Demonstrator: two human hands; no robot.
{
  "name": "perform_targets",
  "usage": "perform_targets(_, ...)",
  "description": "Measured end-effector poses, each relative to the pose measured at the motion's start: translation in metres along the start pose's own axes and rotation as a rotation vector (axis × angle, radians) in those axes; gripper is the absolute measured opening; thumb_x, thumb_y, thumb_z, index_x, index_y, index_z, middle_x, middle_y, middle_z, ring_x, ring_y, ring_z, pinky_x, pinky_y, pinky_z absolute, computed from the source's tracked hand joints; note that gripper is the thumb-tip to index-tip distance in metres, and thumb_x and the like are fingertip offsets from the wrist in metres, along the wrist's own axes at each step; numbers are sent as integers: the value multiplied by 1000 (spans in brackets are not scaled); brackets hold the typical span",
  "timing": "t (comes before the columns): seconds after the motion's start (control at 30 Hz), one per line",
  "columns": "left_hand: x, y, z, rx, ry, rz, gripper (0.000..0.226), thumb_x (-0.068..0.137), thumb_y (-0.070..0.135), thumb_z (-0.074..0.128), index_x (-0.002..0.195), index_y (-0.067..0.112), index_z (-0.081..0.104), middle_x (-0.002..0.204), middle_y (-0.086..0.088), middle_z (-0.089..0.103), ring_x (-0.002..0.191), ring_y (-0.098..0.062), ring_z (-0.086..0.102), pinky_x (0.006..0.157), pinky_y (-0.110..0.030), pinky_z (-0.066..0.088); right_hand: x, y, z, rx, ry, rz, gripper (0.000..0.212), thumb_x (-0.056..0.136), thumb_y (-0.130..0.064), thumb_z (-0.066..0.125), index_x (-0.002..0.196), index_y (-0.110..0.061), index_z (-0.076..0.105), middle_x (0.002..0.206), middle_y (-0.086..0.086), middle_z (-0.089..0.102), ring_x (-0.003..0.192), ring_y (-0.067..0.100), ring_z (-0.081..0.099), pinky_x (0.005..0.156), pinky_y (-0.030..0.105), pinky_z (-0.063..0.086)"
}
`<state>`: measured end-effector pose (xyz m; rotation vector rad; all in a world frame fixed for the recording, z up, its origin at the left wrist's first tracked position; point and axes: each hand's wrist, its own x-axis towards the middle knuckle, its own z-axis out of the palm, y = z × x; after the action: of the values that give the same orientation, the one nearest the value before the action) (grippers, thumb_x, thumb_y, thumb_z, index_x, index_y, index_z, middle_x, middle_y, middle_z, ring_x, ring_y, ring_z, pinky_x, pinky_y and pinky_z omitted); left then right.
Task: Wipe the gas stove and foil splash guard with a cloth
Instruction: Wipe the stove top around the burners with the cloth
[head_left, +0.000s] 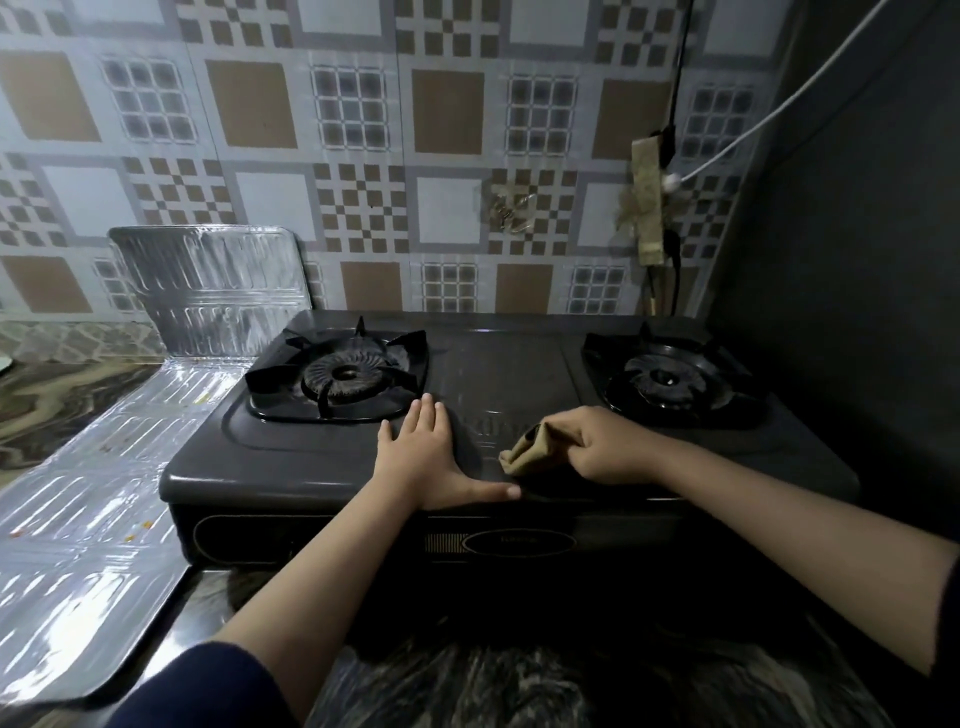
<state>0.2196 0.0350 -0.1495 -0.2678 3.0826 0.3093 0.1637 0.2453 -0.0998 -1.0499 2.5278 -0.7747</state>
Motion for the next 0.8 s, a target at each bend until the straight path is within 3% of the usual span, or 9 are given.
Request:
perform_targets(0.07,-1,1,-1,-4,-2,-2,159,32,102,38,152,6,-4,161,-8,-10,148,-19,-9,118,-55,5,-2,2,-4,-6,-8,34,43,77,4,41,99,-20,69,99,2,73,99,22,67,91,42,52)
perform_targets(0.13,-2,1,-2,-2,-11,-2,159,32,103,38,151,6,-6,161,-8,-11,148,-19,-11,118,-55,2,-3,3,-12,-15,-41,95,36,80,0,41,92,-19,68,93,6,73,88,25,67,78,39,52)
perform_targets(0.2,-3,1,-2,-1,-20,4,160,32,103,36,151,6,-7,160,-8,-12,148,-20,-12,118,-55,0,-5,7,-22,-2,-59,172,21,87,-8,44,86,-11,65,83,11,67,74,25,58,66,36,42)
perform_targets(0.3,-1,1,-3,10,-34,6,161,31,104,35,151,6,-8,160,-8,-13,147,-20,-13,118,-55,-1,-4,18,-36,-4,-9,230,31,95,-25,48,98,2,60,82,19,62,73,22,53,66,34,37)
perform_targets(0.47,4,2,-2,48,-89,0,164,29,104,33,148,3,-17,158,-11,-22,145,-22,-21,116,-51,-10,11,27,-58,38,112,250,31,98,-20,48,98,8,61,78,10,59,71,17,53,63,28,37)
perform_targets(0.57,11,3,-6,87,-86,75,164,29,102,33,147,1,-20,154,-16,-28,143,-27,-26,115,-47,-13,38,31,-73,85,213,255,24,97,-20,48,89,-1,61,79,10,54,74,20,50,63,29,35)
perform_targets(0.67,26,7,-14,62,-118,212,162,28,102,26,148,4,-18,152,-14,-33,141,-25,-30,116,-45,-12,73,37,-83,89,282,244,22,97,-22,48,93,-5,61,89,12,58,84,23,54,68,30,37)
perform_targets(0.8,53,16,-16,-54,-126,155,121,70,86,33,151,6,-8,156,-11,-24,144,-21,-21,117,-41,-8,117,45,-91,2,349,207,28,96,-17,47,105,5,63,104,22,66,100,35,60,75,34,45)
